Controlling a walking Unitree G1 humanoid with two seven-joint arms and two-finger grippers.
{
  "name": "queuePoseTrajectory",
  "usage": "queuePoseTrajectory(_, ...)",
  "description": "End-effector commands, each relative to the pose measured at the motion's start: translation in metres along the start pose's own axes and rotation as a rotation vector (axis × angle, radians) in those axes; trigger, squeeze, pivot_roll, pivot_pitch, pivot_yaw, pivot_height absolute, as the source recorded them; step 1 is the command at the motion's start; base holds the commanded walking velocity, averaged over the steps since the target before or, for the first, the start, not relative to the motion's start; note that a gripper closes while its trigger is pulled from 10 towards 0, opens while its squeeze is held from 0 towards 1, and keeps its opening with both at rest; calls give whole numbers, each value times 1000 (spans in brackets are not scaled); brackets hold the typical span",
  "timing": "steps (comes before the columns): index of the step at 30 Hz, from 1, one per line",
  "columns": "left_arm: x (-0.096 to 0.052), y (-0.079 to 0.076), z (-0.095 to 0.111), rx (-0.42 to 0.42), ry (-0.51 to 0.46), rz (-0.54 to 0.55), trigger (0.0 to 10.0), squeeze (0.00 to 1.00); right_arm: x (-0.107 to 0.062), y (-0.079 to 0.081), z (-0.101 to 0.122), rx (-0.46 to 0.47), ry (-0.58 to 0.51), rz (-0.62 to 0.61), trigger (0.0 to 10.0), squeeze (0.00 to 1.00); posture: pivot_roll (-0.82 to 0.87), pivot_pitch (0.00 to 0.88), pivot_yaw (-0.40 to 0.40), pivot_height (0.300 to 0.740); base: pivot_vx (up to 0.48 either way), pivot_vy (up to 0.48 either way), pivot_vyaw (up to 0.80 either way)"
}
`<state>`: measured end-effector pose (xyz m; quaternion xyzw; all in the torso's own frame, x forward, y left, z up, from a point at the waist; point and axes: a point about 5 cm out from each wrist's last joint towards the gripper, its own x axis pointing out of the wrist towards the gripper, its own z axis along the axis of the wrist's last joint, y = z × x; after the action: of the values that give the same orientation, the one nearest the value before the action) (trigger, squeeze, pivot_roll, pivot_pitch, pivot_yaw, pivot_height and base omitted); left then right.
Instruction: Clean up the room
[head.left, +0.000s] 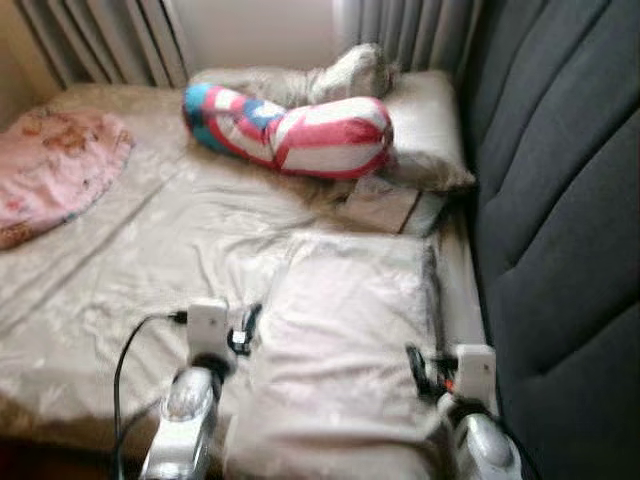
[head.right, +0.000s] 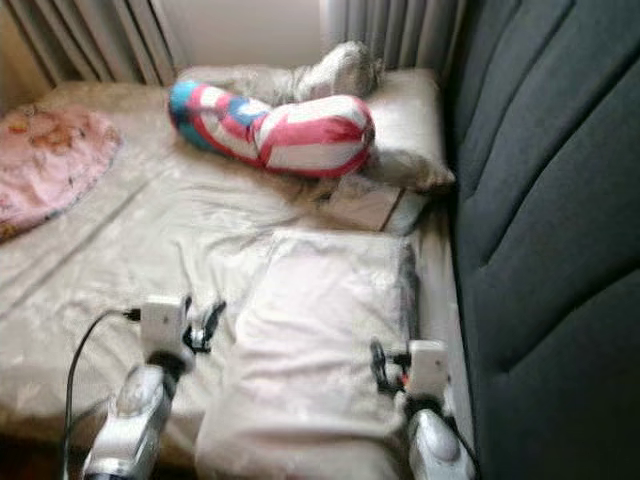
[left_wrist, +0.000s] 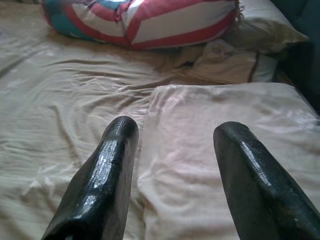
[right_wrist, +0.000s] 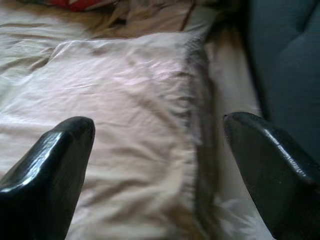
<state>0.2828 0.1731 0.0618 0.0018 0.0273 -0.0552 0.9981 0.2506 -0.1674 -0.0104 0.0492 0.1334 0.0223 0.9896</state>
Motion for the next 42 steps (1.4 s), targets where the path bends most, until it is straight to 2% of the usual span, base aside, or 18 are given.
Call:
queuePoseTrajectory(1, -3, 2, 0, -2, 8, -4, 10000, 0, 1, 3, 1, 7, -6, 6, 10000, 0, -111, 50, -16, 740, 0, 0, 0)
queuePoseTrajectory(12, 0, -5, 1, -18, 3, -24, 10000, 0, 2, 4, 6, 10, -34, 2, 10000, 0, -120, 30, -17, 740, 0, 0, 0)
queuePoseTrajectory(26, 0, -5, 0, -31, 13, -14, 10000, 0, 4, 5, 8, 8, -35, 6, 10000, 0, -117, 34, -21, 740, 0, 40, 0)
queuePoseTrajectory(36, 1, -3, 0, -18, 19, 1, 10000, 0, 4, 5, 7, 14, -22, 4, 10000, 0, -118, 45, -20, 740, 410, 78, 0)
queuePoseTrajectory(42, 1, -2, 0, -22, 16, 3, 10000, 0, 4, 6, 6, 14, -9, 11, 10000, 0, -119, 47, -21, 740, 445, 0, -671)
